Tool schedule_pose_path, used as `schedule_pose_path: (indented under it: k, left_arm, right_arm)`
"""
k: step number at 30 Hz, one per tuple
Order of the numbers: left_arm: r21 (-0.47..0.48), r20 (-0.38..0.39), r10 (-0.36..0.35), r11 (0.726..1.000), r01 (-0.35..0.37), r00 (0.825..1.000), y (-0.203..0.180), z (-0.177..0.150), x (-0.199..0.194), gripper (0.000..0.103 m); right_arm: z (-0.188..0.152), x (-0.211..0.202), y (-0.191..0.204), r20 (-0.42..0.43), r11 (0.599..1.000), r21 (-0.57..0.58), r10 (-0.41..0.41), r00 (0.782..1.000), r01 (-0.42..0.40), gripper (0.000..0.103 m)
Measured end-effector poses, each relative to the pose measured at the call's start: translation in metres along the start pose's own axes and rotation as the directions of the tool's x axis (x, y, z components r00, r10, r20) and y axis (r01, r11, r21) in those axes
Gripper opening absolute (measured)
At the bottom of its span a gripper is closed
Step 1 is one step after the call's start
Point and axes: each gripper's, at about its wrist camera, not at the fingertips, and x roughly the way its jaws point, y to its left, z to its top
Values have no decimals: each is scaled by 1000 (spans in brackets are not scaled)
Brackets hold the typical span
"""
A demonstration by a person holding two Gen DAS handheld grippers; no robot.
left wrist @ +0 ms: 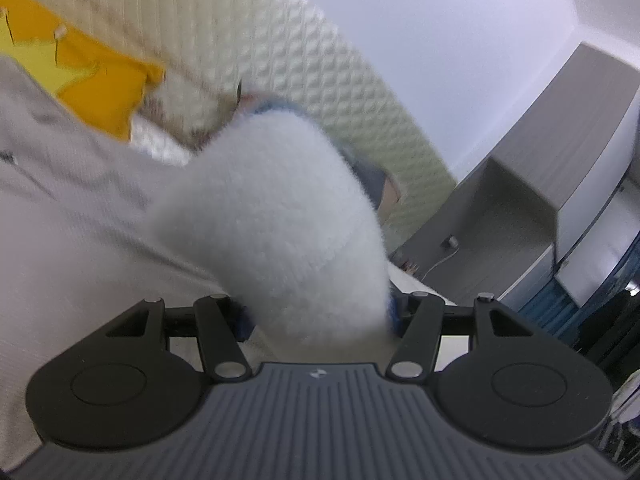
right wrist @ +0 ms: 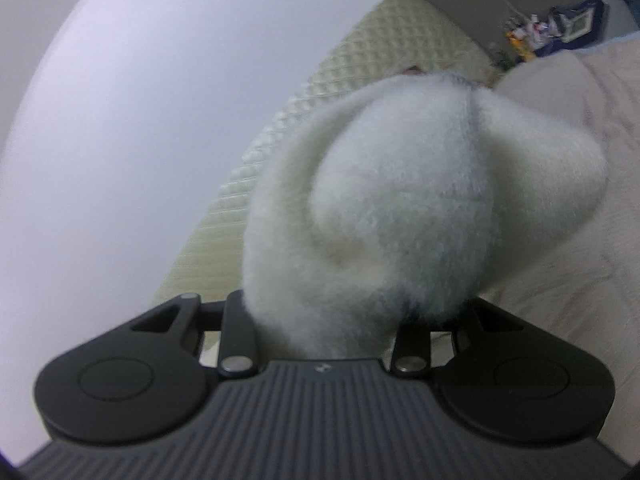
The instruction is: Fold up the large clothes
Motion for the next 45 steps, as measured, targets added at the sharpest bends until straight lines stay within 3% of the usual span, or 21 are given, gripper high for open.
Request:
schedule_pose_path:
  k: [4,7,9,11,16,20,23,26,28,32,37,41,45]
  left_arm:
    - [13,-72,33,999,-32,997,32,-32,57,63]
    - [30,-134,70,997,-67,988,66,-68,78,63]
    - [27,-122,53,998,-51,991,89,-86,80,65]
    - [31,-93,22,999,-20,995,101,-97,79,69]
    - [18,-98,31,999,-30,995,115,-105,81,73]
    - [20,-102,57,998,-55,993,103,-105,70,73]
    - [10,-120,71,997,-70,990,96,-102,63,73]
    - [-11,-154,95,995,-98,983,96,-101,56,82]
    - [4,-168,124,992,-125,978,95,-103,48,84]
    - [36,-166,158,987,-154,973,84,-100,18,84]
    - [190,-145,219,963,-190,965,41,-84,-32,84]
    - [298,-99,239,933,-200,966,-8,-64,-78,84]
    - [376,-56,243,904,-205,968,-54,-52,-133,84]
  right_arm:
    - [-18,24,-62,-40,996,37,-82,996,83,41]
    - [-40,35,-104,-85,985,78,-145,986,152,41]
    - [-57,37,-125,-122,976,102,-177,977,190,41]
    - [-74,31,-142,-106,977,133,-154,982,168,43]
    - [-87,26,-148,-94,980,126,-142,985,154,47]
    - [-88,28,-149,-85,984,92,-143,986,151,48]
    - [-85,27,-151,-91,980,128,-139,986,150,48]
    - [-87,21,-152,-123,958,215,-167,978,191,55]
    - [-90,15,-148,-126,945,246,-191,973,217,57]
    - [-88,0,-125,-161,929,192,-289,944,317,61]
    - [-84,-38,-73,-137,907,51,-409,902,419,61]
    - [-79,-71,-18,-70,907,-83,-419,905,413,61]
    - [-89,-112,45,-13,893,-255,-386,922,370,62]
